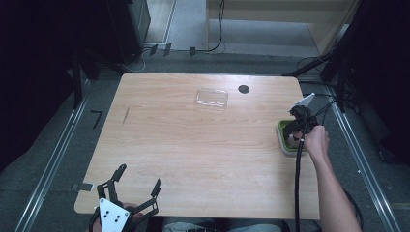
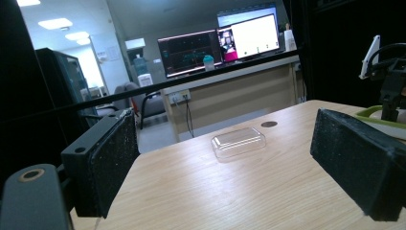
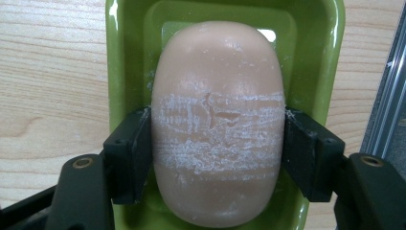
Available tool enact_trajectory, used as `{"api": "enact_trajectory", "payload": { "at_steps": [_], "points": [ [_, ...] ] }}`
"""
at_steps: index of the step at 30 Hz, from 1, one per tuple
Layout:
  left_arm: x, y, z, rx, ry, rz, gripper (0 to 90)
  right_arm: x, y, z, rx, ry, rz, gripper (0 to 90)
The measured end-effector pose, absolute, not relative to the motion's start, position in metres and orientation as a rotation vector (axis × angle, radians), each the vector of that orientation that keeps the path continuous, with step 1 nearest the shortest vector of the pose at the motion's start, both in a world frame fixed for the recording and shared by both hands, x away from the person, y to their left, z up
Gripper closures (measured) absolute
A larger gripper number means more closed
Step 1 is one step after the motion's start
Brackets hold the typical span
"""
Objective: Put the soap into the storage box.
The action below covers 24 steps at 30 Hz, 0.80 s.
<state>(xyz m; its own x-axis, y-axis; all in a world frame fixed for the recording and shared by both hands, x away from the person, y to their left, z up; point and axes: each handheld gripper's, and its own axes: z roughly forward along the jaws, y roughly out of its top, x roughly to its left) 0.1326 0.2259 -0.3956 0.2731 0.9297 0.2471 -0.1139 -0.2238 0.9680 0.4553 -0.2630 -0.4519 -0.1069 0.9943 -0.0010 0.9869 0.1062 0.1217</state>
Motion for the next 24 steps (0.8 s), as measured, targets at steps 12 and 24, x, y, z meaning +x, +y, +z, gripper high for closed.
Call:
{"api": "enact_trajectory", "payload": {
  "at_steps": [12, 24],
  "points": [
    [0.132, 0.226, -0.395, 1.441, 0.807, 1.193, 9.9, 0.452, -0.263, -0.446, 2.026, 2.272, 0.15, 32.3],
    [0.131, 0.226, -0.395, 1.436, 0.805, 1.193, 9.9, 0.446, -0.267, -0.438, 2.018, 2.286, 0.178, 21.1]
  ]
}}
